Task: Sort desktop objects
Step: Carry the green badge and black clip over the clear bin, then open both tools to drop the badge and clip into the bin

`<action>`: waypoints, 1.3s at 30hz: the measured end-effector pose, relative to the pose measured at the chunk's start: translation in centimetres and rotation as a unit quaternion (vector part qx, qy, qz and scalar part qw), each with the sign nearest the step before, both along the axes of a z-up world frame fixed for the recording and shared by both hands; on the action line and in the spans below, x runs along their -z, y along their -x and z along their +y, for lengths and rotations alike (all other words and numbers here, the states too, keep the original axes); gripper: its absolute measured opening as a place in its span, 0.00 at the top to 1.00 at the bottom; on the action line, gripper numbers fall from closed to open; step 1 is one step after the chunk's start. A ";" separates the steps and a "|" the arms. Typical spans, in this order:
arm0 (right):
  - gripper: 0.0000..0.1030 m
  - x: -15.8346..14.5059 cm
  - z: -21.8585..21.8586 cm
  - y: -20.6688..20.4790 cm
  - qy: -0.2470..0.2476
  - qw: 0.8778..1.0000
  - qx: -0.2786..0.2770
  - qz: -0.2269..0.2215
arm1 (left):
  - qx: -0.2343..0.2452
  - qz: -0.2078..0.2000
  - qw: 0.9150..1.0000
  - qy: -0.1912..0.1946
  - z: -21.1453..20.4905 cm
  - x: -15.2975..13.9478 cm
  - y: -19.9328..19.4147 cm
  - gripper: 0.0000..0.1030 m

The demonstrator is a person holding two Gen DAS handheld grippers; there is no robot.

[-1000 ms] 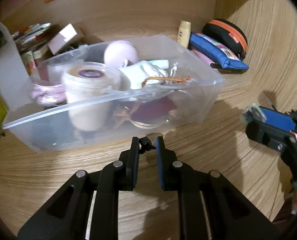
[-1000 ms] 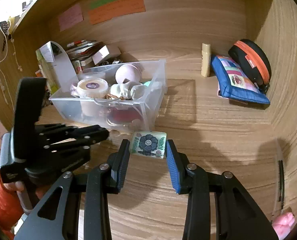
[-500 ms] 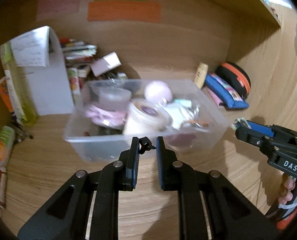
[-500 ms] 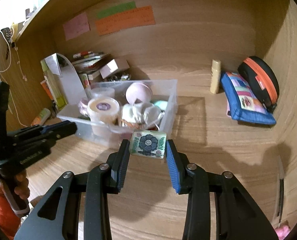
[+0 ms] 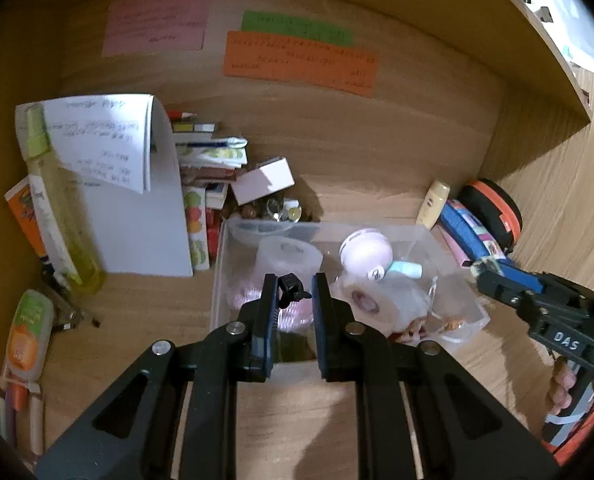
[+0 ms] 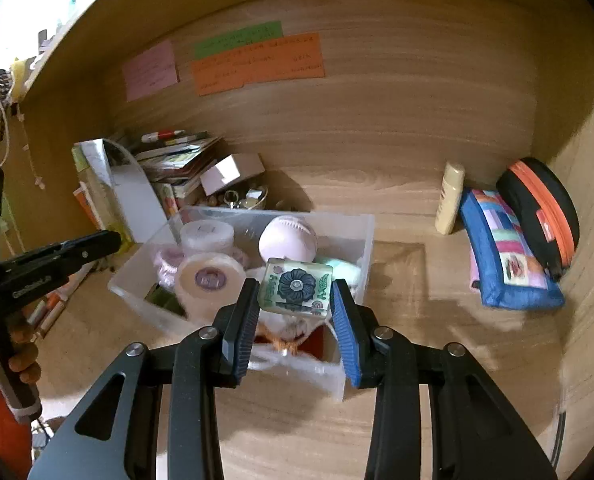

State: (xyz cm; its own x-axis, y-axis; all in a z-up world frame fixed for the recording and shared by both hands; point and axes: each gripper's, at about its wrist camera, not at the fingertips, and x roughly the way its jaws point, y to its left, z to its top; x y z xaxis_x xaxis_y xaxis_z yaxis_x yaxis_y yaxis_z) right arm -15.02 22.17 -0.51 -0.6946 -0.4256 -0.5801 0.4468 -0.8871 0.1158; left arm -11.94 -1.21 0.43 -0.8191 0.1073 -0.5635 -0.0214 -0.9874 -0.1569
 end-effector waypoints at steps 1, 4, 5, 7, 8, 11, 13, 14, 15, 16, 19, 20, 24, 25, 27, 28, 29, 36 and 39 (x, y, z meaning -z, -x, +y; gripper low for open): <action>0.68 0.0 -0.2 0.4 -0.001 1.000 0.000 -0.001 | 0.003 0.001 1.000 -0.001 0.0 -0.1 0.3 0.85; 0.68 0.1 -1.0 1.5 -0.003 1.000 -0.002 -0.007 | 0.011 -0.001 1.000 -0.008 0.1 0.0 1.2 0.85; 0.68 0.2 -1.3 1.9 -0.004 1.000 -0.001 -0.009 | 0.014 -0.003 1.000 -0.009 0.2 0.1 1.7 0.85; 0.68 0.4 -1.9 2.6 -0.007 1.000 -0.005 -0.014 | 0.018 -0.009 1.000 -0.012 0.3 0.4 2.4 0.85; 0.68 0.5 -2.2 2.8 -0.009 1.000 -0.005 -0.015 | 0.020 -0.012 1.000 -0.012 0.4 0.6 2.7 0.85; 0.68 1.0 -3.1 3.9 -0.020 1.000 0.006 -0.014 | 0.020 -0.027 0.999 -0.010 0.5 1.5 3.9 0.85; 0.68 1.6 -3.5 4.9 -0.025 0.999 0.013 -0.022 | 0.012 -0.036 0.999 -0.007 0.5 2.2 4.7 0.85; 0.68 1.9 -3.7 5.3 -0.026 0.999 0.014 -0.027 | 0.012 -0.040 0.999 -0.008 0.4 2.6 5.0 0.85; 0.68 2.1 -3.8 5.5 -0.027 0.999 0.013 -0.029 | 0.011 -0.044 0.999 -0.010 0.3 2.9 5.3 0.85; 0.68 2.6 -4.0 5.9 -0.029 0.999 0.011 -0.032 | 0.011 -0.048 0.999 -0.010 0.3 3.3 5.6 0.85; 0.68 3.7 -4.1 6.6 -0.033 0.998 0.011 -0.043 | 0.010 -0.049 0.999 0.003 0.5 3.9 6.0 0.85; 0.68 3.9 -4.2 6.7 -0.037 0.998 0.012 -0.043 | 0.013 -0.050 0.999 0.003 0.6 4.1 6.1 0.85; 0.68 4.2 -4.2 6.8 -0.043 0.998 0.015 -0.035 | 0.021 -0.050 0.999 -0.001 0.8 4.4 6.3 0.85; 0.68 4.2 -4.3 6.6 -0.048 0.998 0.014 -0.029 | 0.023 -0.050 0.998 -0.001 0.8 4.5 6.4 0.85; 0.68 4.1 -4.5 6.5 -0.052 0.998 0.015 -0.023 | 0.025 -0.052 0.998 0.003 1.0 4.7 6.5 0.85; 0.68 4.1 -4.7 6.4 -0.057 0.998 0.014 -0.021 | 0.025 -0.052 0.998 0.007 1.1 4.7 6.5 0.85; 0.68 4.1 -4.8 6.4 -0.059 0.998 0.014 -0.021 | 0.026 -0.052 0.998 0.007 1.1 4.7 6.5 0.85; 0.47 3.5 -4.9 5.8 -0.064 0.998 0.020 -0.006 | 0.027 -0.040 0.999 0.005 0.9 4.0 5.9 0.71; 0.40 2.7 -4.8 5.2 -0.066 0.997 0.028 0.009 | 0.027 -0.031 0.999 0.008 1.0 3.4 5.4 0.61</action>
State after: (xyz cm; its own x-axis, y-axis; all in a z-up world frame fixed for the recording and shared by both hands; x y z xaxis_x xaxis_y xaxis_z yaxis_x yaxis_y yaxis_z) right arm -20.19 17.37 -3.20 -0.7256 -0.3076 -0.6155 0.3980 -0.9173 -0.0108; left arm -17.30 -0.24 -2.95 -0.7763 0.1420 -0.6142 -0.0665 -0.9873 -0.1442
